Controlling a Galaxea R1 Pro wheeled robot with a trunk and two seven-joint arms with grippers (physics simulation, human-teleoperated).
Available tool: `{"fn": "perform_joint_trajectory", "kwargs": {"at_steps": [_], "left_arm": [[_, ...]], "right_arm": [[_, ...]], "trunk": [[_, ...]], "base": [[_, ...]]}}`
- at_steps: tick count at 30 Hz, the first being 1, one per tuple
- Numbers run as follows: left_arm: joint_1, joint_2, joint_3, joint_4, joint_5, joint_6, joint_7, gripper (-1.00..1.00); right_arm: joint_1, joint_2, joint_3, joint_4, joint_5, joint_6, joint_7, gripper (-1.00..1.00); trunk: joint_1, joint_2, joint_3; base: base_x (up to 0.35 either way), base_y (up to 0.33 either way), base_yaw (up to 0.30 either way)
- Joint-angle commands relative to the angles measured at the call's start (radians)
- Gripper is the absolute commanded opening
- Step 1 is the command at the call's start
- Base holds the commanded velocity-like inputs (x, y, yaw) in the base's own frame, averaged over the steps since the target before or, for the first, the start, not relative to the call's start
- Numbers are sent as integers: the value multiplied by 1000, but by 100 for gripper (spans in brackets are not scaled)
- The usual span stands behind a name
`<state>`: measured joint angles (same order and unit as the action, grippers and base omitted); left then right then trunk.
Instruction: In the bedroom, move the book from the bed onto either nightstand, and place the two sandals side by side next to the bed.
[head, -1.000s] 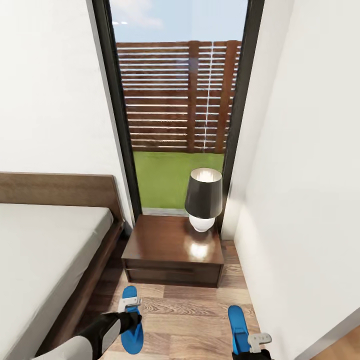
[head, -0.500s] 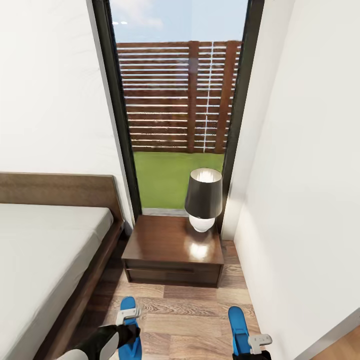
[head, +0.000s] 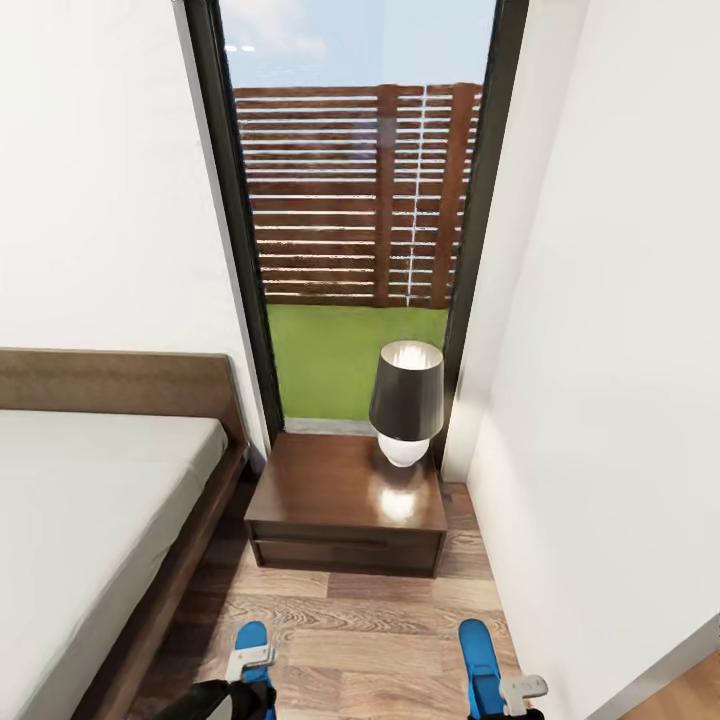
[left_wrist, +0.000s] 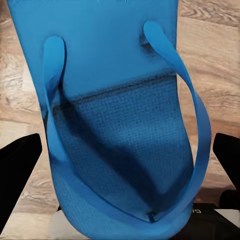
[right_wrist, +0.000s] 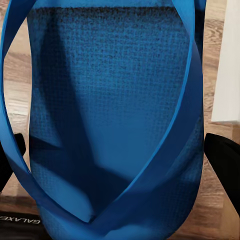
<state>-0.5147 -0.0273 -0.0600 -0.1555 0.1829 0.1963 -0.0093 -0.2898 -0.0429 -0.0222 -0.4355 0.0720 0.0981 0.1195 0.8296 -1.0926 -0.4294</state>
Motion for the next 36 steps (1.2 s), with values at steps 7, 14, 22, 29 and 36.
{"fn": "perform_joint_trajectory", "kwargs": {"at_steps": [7, 14, 22, 29, 36], "left_arm": [[18, 5, -8, 33, 8, 3, 0, -100], [41, 9, -9, 39, 7, -1, 1, -100], [60, 12, -10, 41, 6, -11, 17, -100], [78, 19, -11, 42, 6, -14, 43, -100], [98, 26, -11, 42, 6, -22, 48, -100]], "right_arm": [[0, 0, -4, 54, 11, -23, 5, -100], [0, -4, -4, 87, 12, -28, 2, -100], [0, -10, -2, 121, 13, -30, 1, -100], [0, -16, -1, 133, 11, -31, 0, -100], [0, -19, -2, 164, 8, -50, 1, -100]], "trunk": [[-27, 49, 21], [-54, 98, 43], [-84, 154, 68], [-111, 203, 90], [-138, 252, 112]], "base": [[0, 0, 0], [0, 0, 0], [0, 0, 0], [0, 0, 0], [0, 0, 0]]}}
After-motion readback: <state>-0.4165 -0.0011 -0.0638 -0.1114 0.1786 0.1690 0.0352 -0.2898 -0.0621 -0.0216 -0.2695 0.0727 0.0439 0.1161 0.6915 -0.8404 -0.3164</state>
